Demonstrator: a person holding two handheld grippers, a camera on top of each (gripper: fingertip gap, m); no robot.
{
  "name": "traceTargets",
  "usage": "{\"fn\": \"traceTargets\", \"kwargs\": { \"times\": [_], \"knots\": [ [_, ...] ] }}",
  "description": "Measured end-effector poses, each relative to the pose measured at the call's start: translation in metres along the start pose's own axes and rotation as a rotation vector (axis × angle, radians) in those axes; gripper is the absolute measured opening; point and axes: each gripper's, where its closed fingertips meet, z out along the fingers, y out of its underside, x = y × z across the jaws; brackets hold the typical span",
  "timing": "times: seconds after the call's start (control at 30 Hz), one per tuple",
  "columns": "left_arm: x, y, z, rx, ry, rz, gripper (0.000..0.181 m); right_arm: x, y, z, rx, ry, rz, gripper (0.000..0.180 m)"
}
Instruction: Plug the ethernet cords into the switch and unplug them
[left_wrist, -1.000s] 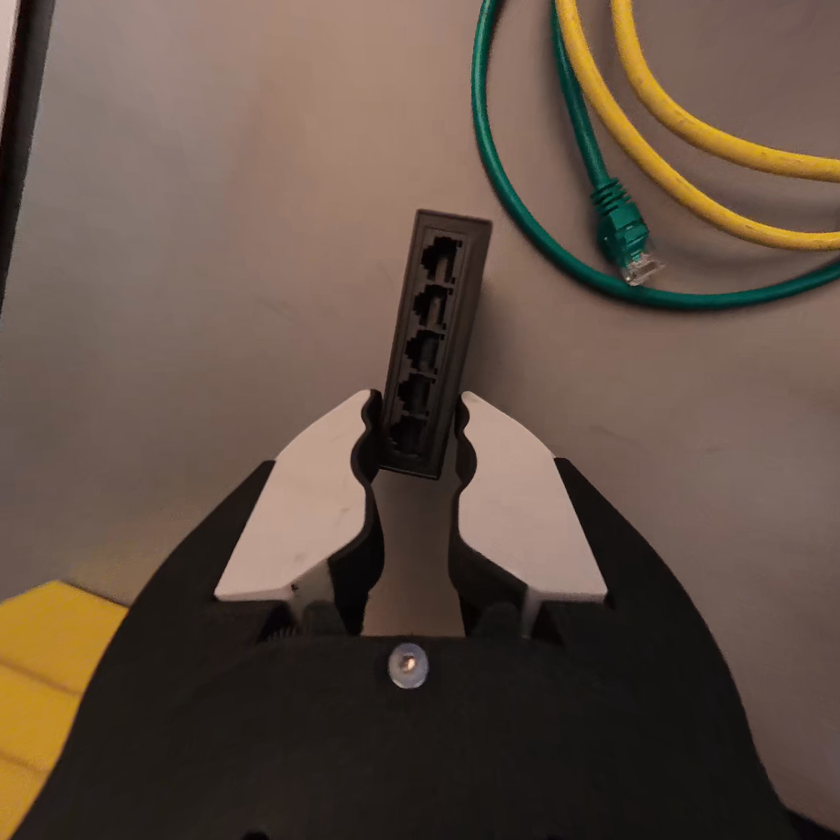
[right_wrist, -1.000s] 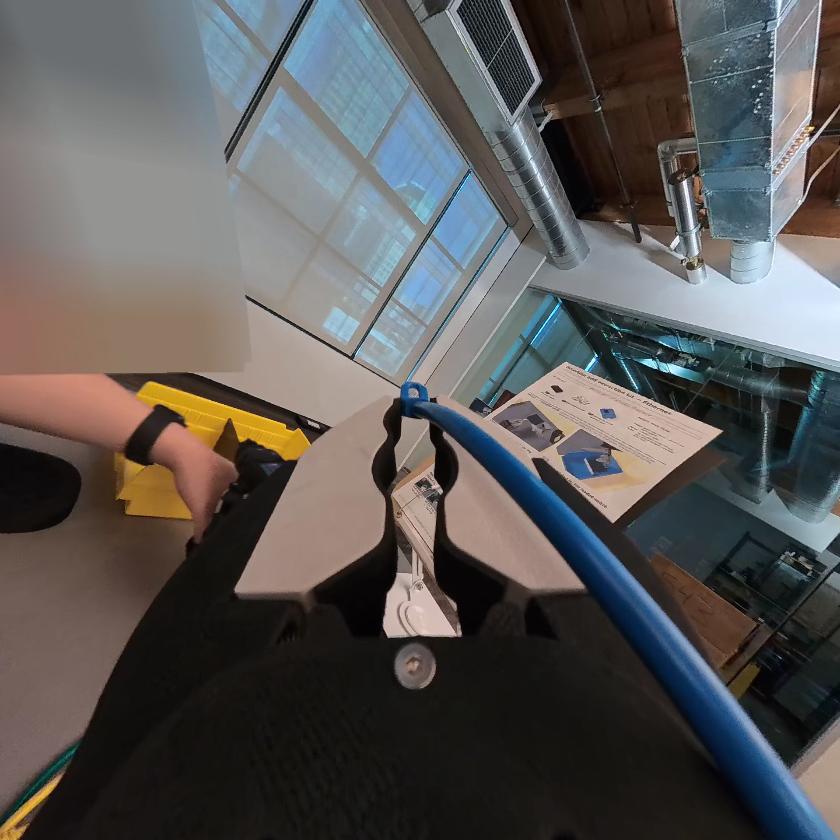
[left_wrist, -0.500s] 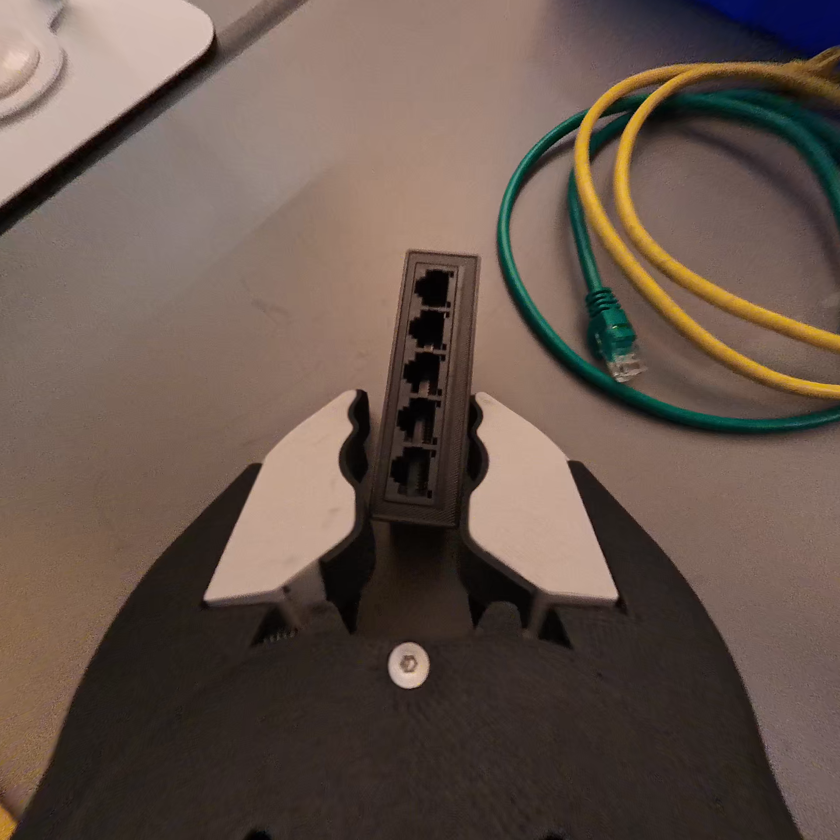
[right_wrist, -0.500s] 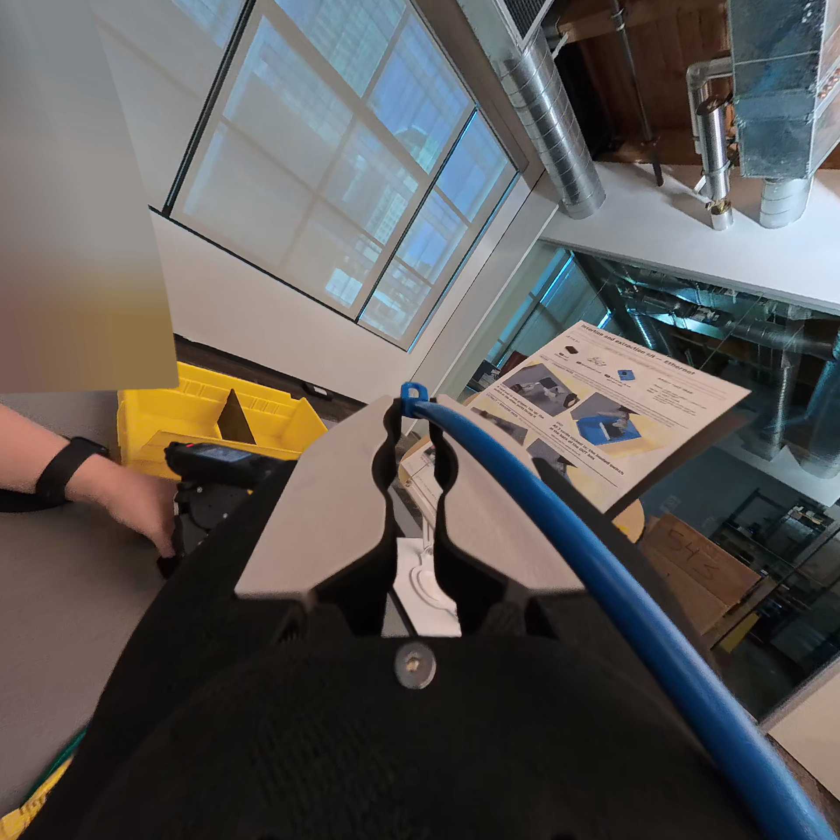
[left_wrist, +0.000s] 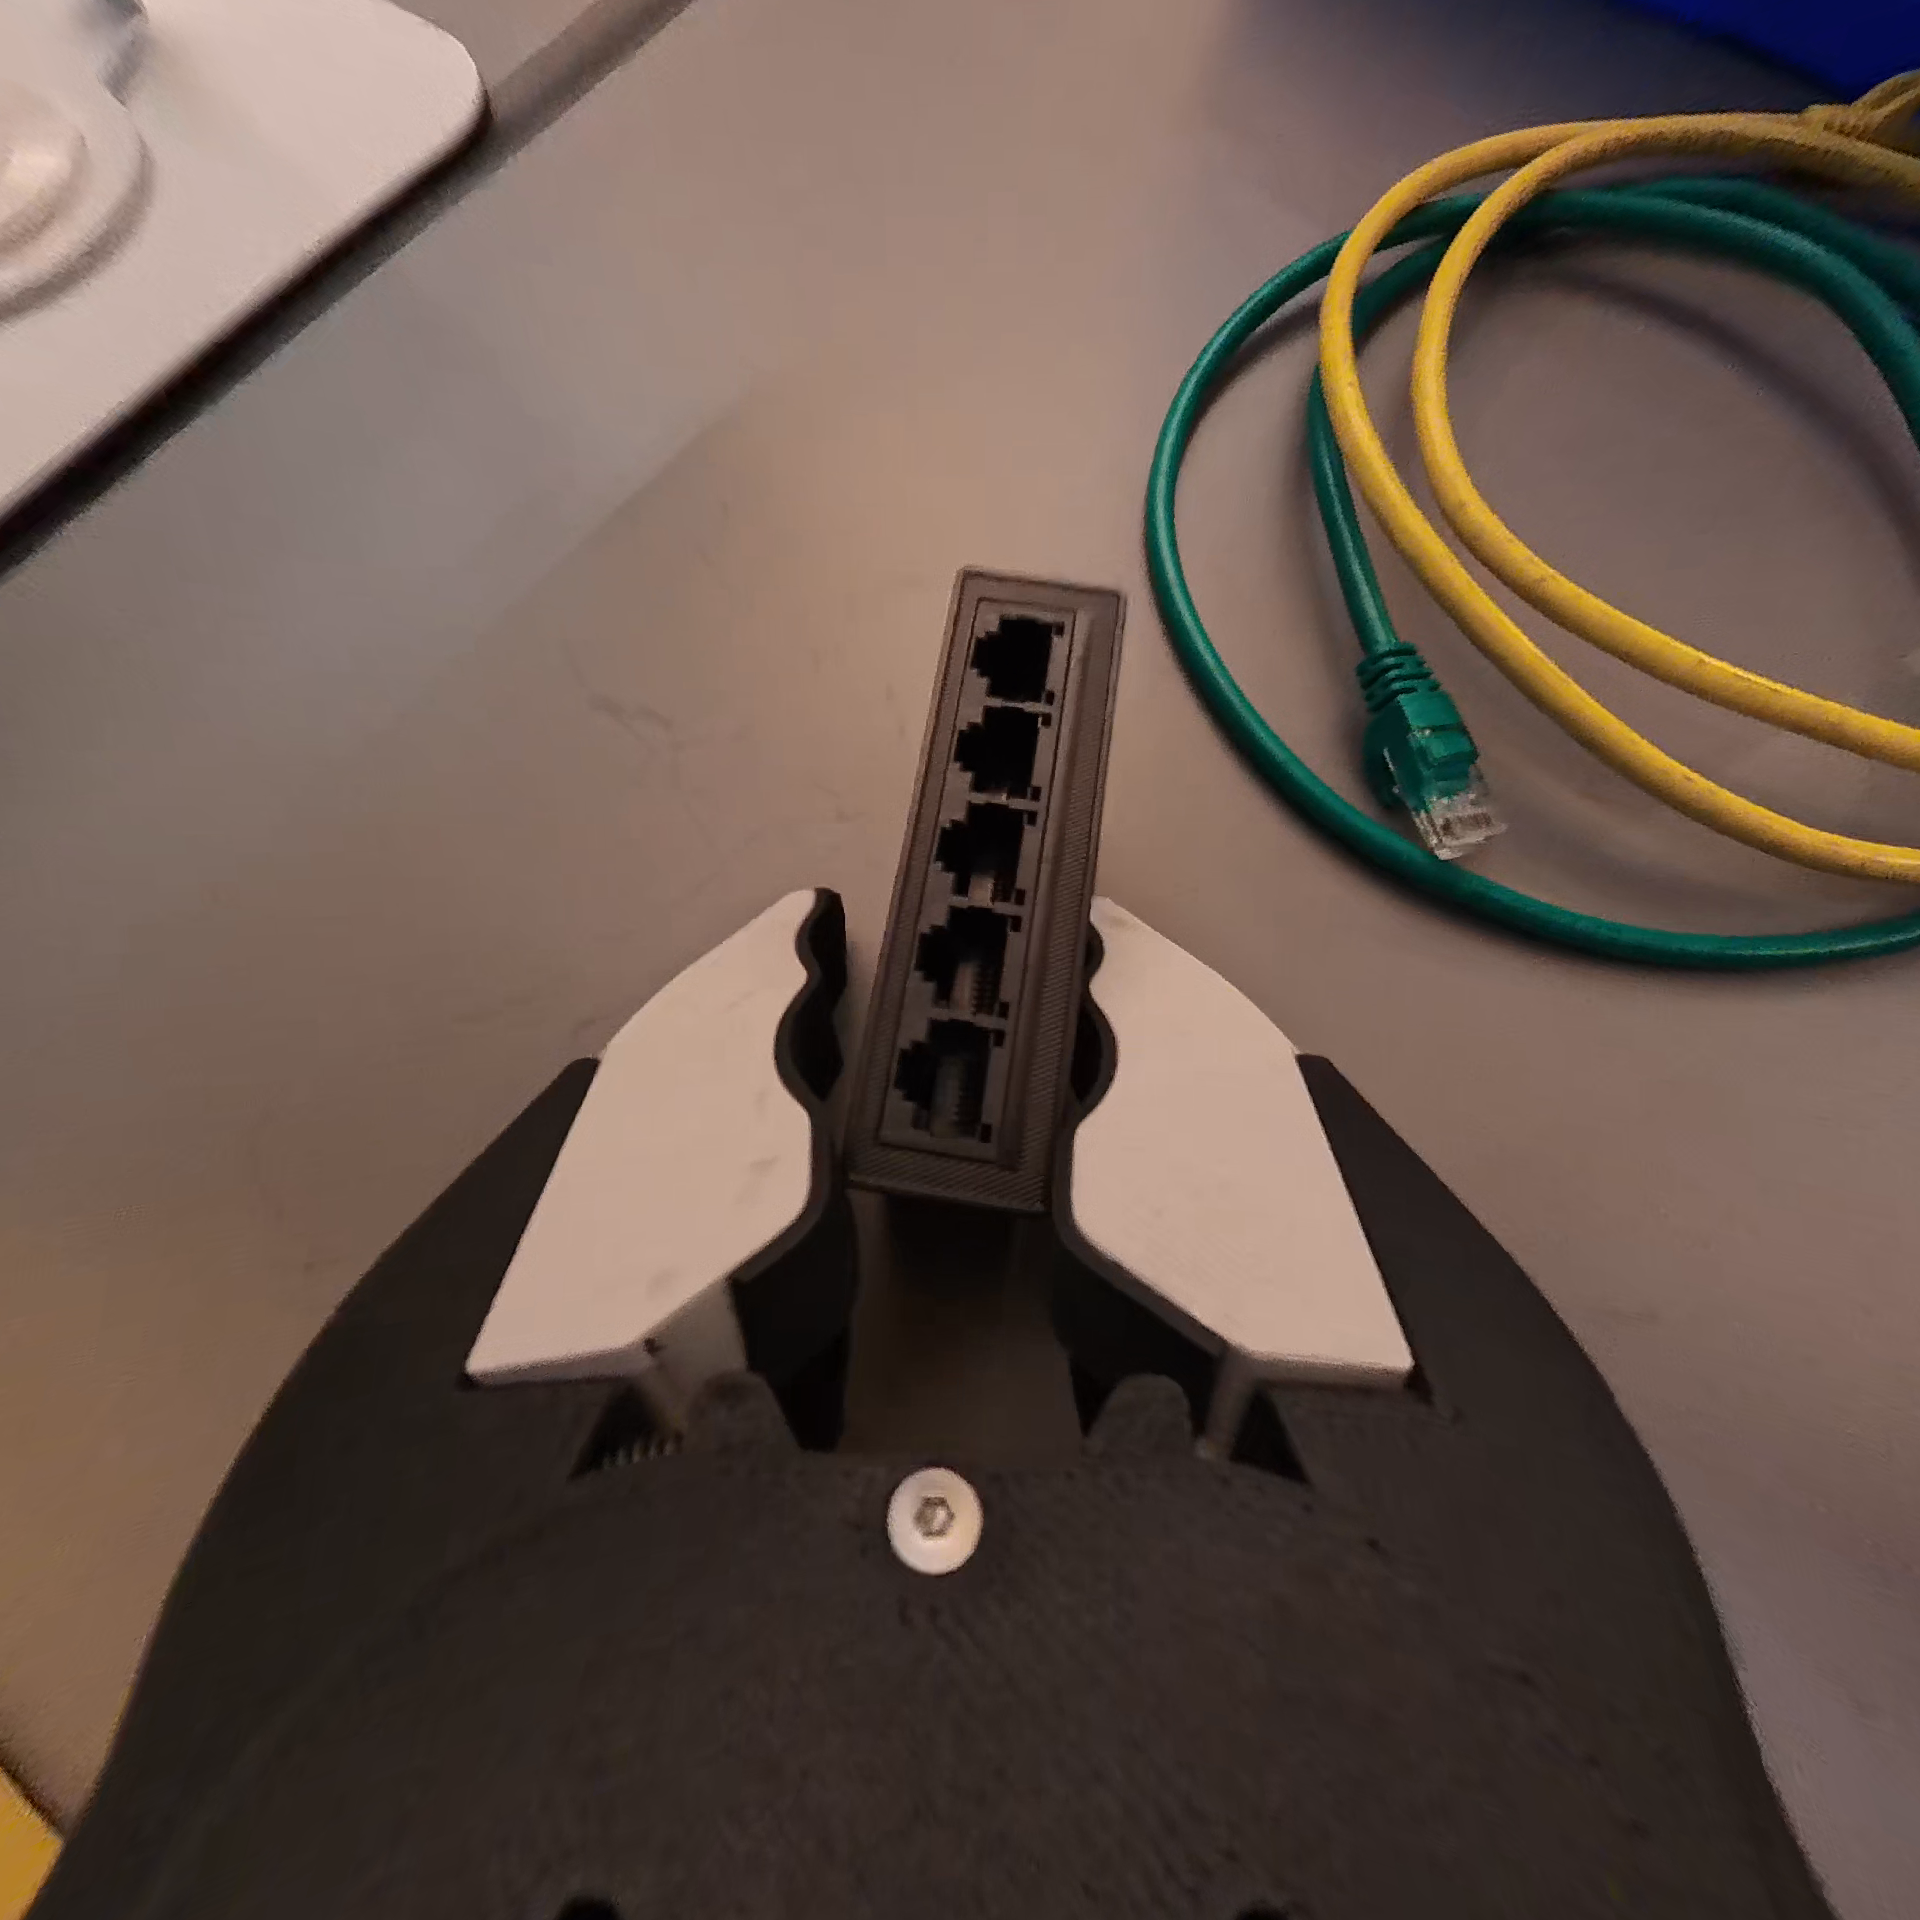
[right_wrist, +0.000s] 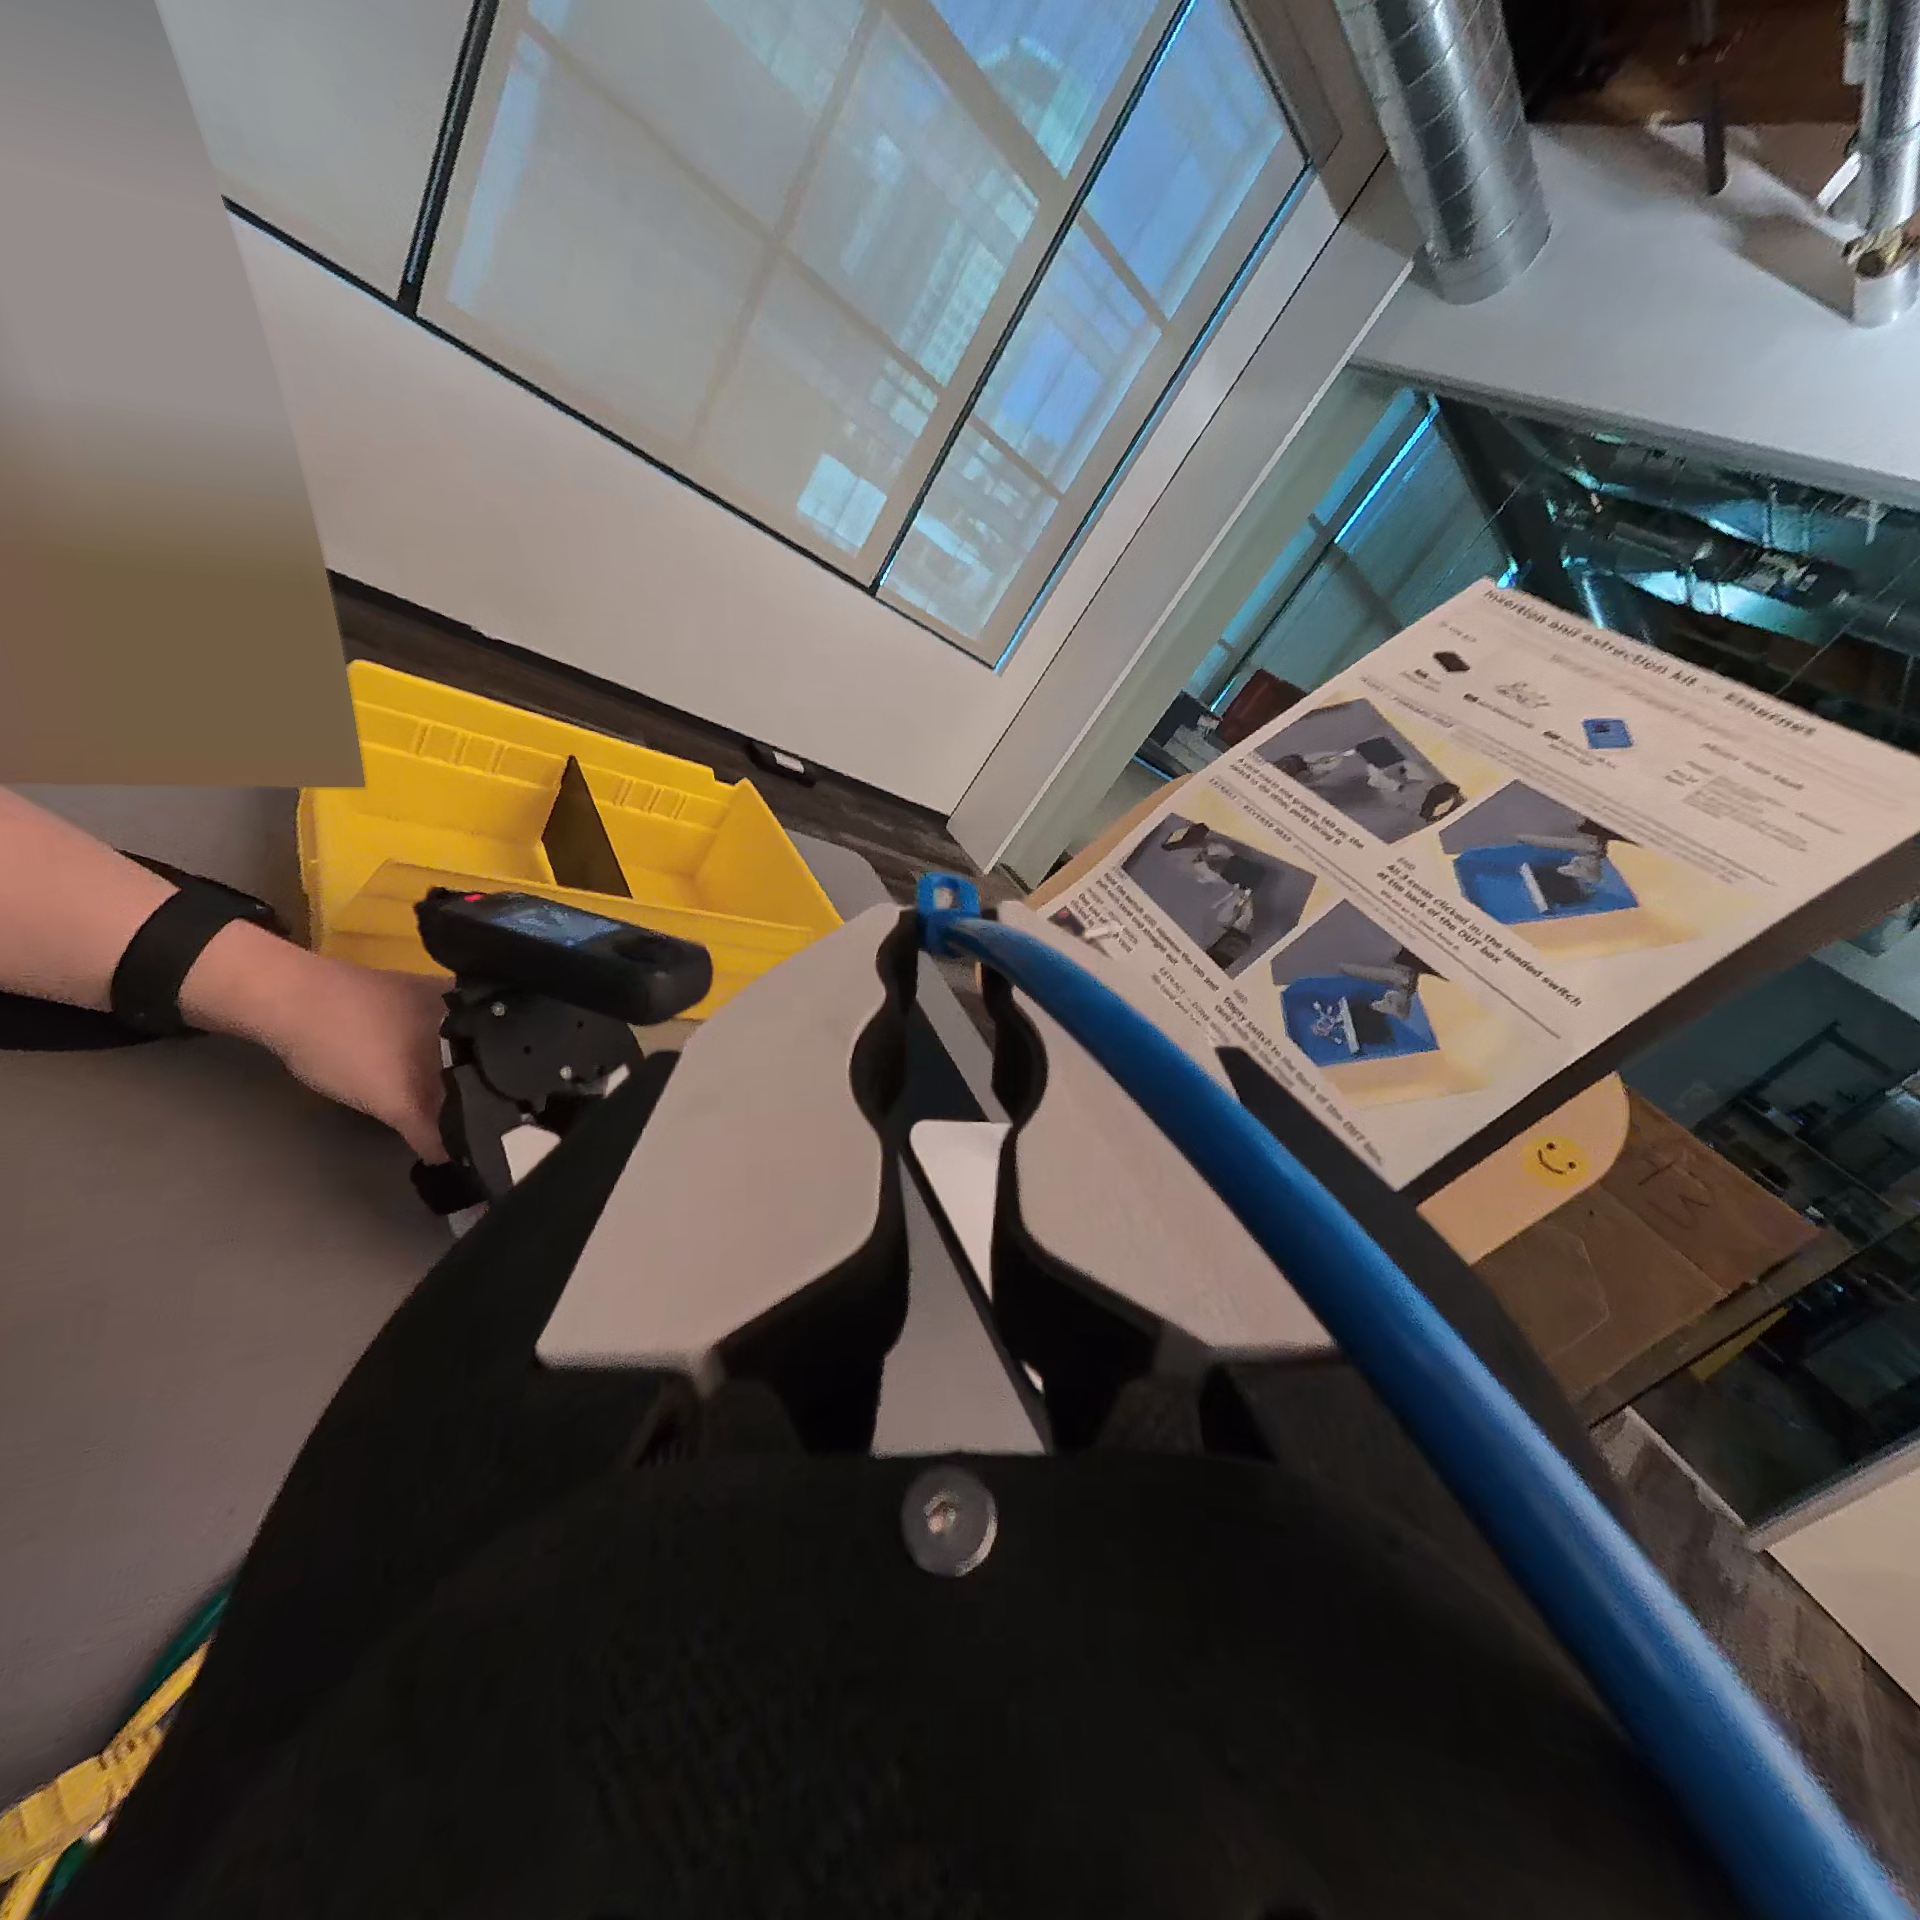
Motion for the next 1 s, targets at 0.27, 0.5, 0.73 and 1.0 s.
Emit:
{"fn": "traceTargets", "kwargs": {
  "times": [0.27, 0.5, 0.73, 1.0],
  "knots": [
    [-0.019, -0.082, -0.067, 0.268, -0.309, 0.22, 0.039, -0.011, 0.02, 0.031, -0.1, 0.017, 0.065, 0.012],
    [-0.011, -0.182, -0.154, 0.401, -0.687, 0.573, 0.039, -0.019, 0.001, 0.049, 0.001, 0.113, 0.185, 0.012],
    [-0.004, -0.205, -0.191, 0.441, -0.914, 0.691, 0.039, -0.013, -0.024, 0.037, 0.116, 0.214, 0.196, 0.012],
    [0.005, -0.202, -0.193, 0.403, -0.98, 0.734, 0.039, -0.018, -0.016, 0.046, 0.112, 0.276, 0.135, 0.012]
  ]
}}
